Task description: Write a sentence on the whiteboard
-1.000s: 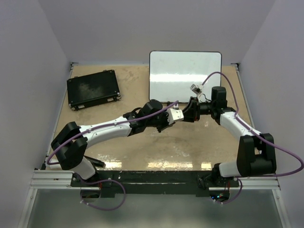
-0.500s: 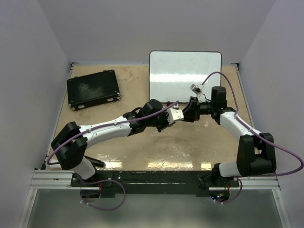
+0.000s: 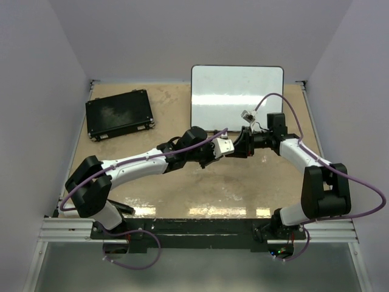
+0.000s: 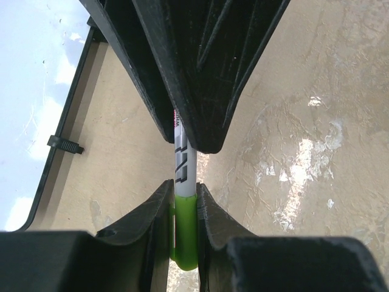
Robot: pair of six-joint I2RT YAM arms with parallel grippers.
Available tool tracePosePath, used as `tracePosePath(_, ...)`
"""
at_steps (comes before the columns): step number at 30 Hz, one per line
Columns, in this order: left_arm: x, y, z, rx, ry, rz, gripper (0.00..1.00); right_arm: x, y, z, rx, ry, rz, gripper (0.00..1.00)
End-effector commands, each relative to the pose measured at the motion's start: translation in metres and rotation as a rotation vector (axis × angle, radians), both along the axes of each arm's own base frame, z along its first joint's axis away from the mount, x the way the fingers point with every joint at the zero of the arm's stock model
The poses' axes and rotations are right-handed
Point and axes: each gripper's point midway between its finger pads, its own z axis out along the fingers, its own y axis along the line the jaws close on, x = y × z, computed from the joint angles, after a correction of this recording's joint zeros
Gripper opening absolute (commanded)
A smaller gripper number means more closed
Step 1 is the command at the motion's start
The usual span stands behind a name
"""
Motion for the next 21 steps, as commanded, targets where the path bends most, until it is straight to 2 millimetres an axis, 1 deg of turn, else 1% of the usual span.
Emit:
tracePosePath(1, 0.008, -0.010, 0.030, -0.063, -0.057, -0.011, 0.00, 0.002, 0.000, 0.012, 0.011, -0.060, 0.014, 0.33)
tracePosePath(8, 0.008, -0.012, 0.027, -0.065, -0.044, -0.017, 0.00, -0.002, 0.001, 0.017, 0.045, -0.048, 0.033, 0.36)
tracePosePath(9, 0.008, -0.013, 0.028, -0.067, -0.045, -0.019, 0.00, -0.005, 0.001, 0.019, 0.058, -0.017, 0.040, 0.36)
tracePosePath(10, 0.008, -0.013, 0.026, -0.066, -0.042, -0.021, 0.00, -0.004, 0.002, 0.022, 0.068, -0.044, 0.046, 0.36)
tracePosePath(12, 0.007, -0.014, 0.025, -0.067, -0.037, -0.025, 0.00, -0.008, 0.002, 0.023, 0.076, -0.006, 0.049, 0.36)
tracePosePath(15, 0.007, -0.014, 0.022, -0.065, -0.031, -0.024, 0.00, -0.007, 0.002, 0.023, 0.076, -0.014, 0.047, 0.36)
tracePosePath(21, 0.008, -0.014, 0.023, -0.067, -0.032, -0.018, 0.00, -0.006, 0.002, 0.023, 0.074, -0.011, 0.042, 0.32)
